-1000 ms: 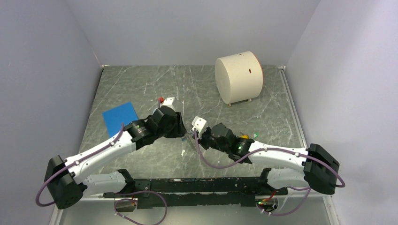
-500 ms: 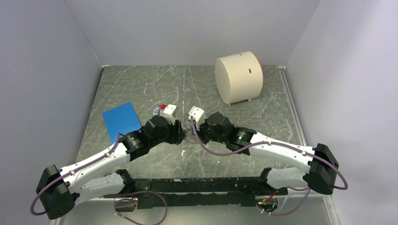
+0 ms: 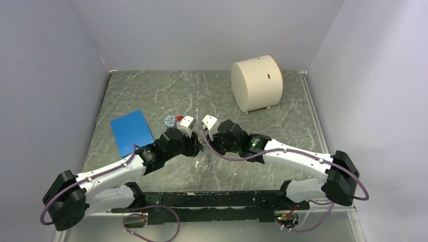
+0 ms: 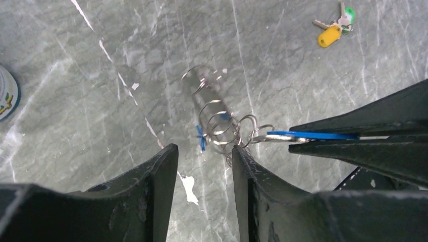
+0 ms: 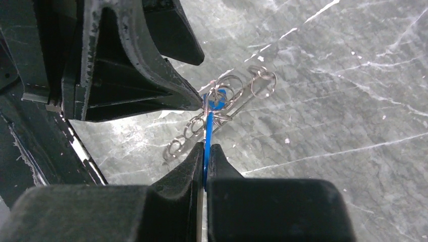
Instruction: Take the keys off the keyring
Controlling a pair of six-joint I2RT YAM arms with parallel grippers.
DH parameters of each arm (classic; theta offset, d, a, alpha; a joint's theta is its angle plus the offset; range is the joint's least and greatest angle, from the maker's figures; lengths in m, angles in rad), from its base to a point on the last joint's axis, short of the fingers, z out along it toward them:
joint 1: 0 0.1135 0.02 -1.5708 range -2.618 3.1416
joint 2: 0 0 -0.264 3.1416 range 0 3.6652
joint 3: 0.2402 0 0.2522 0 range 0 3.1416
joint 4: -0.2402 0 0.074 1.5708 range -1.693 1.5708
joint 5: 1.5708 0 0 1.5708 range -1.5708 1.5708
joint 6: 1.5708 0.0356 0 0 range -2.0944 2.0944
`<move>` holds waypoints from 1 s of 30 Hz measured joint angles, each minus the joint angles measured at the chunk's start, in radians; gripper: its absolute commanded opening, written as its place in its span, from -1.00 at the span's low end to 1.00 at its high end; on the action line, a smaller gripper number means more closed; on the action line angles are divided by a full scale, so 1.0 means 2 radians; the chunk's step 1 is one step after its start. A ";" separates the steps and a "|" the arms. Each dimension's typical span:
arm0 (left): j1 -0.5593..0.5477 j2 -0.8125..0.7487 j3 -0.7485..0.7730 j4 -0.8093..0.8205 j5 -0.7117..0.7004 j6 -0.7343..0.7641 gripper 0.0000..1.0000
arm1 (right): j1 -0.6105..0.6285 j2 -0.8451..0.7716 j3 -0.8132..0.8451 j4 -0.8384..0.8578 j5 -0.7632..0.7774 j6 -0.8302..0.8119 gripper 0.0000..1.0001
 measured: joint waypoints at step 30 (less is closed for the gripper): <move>0.000 -0.047 -0.104 0.172 0.056 0.095 -0.17 | -0.012 0.054 0.063 -0.068 -0.002 0.053 -1.00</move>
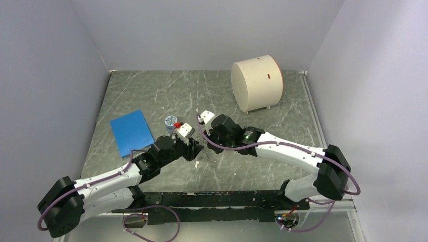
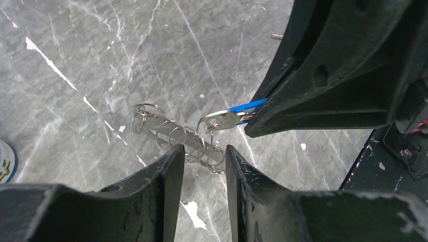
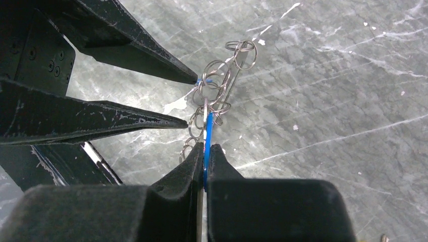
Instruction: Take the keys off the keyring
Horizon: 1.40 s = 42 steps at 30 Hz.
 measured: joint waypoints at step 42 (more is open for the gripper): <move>-0.001 0.089 -0.035 0.162 0.009 0.064 -0.93 | -0.002 0.022 0.041 -0.043 -0.022 0.020 -1.00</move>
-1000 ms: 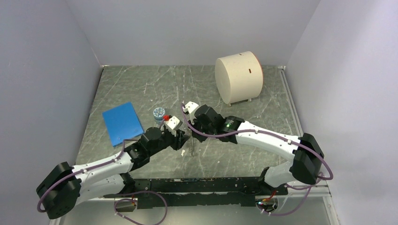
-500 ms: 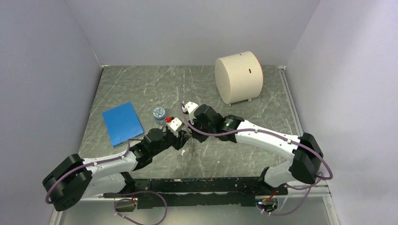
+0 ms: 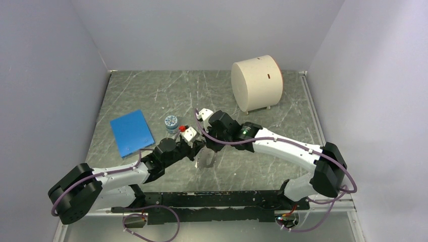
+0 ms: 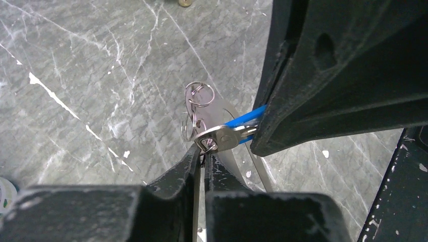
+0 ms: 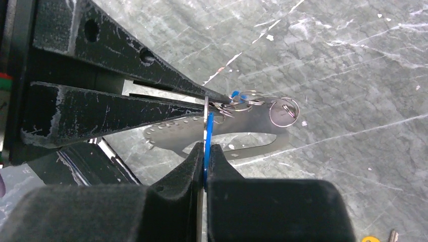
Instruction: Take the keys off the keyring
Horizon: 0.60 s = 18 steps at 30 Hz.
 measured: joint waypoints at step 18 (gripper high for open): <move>-0.012 0.014 0.014 -0.007 0.006 0.032 -0.51 | -0.019 0.035 0.063 -0.081 -0.027 0.002 -1.00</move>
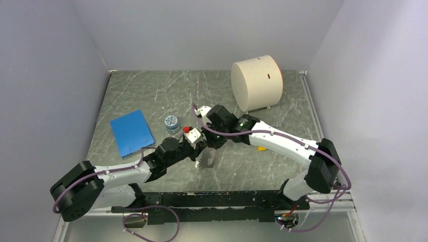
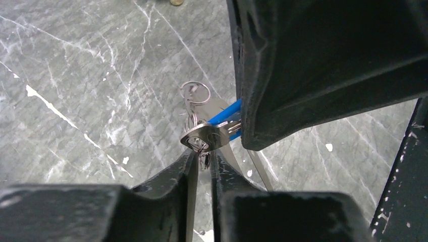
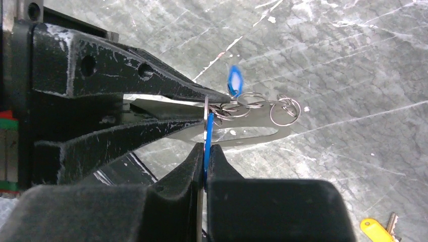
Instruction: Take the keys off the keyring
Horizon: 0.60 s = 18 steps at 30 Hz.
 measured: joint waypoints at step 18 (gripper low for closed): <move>-0.004 0.013 -0.018 0.034 -0.008 0.003 -0.42 | -0.004 0.000 0.001 -0.001 -0.022 0.006 -1.00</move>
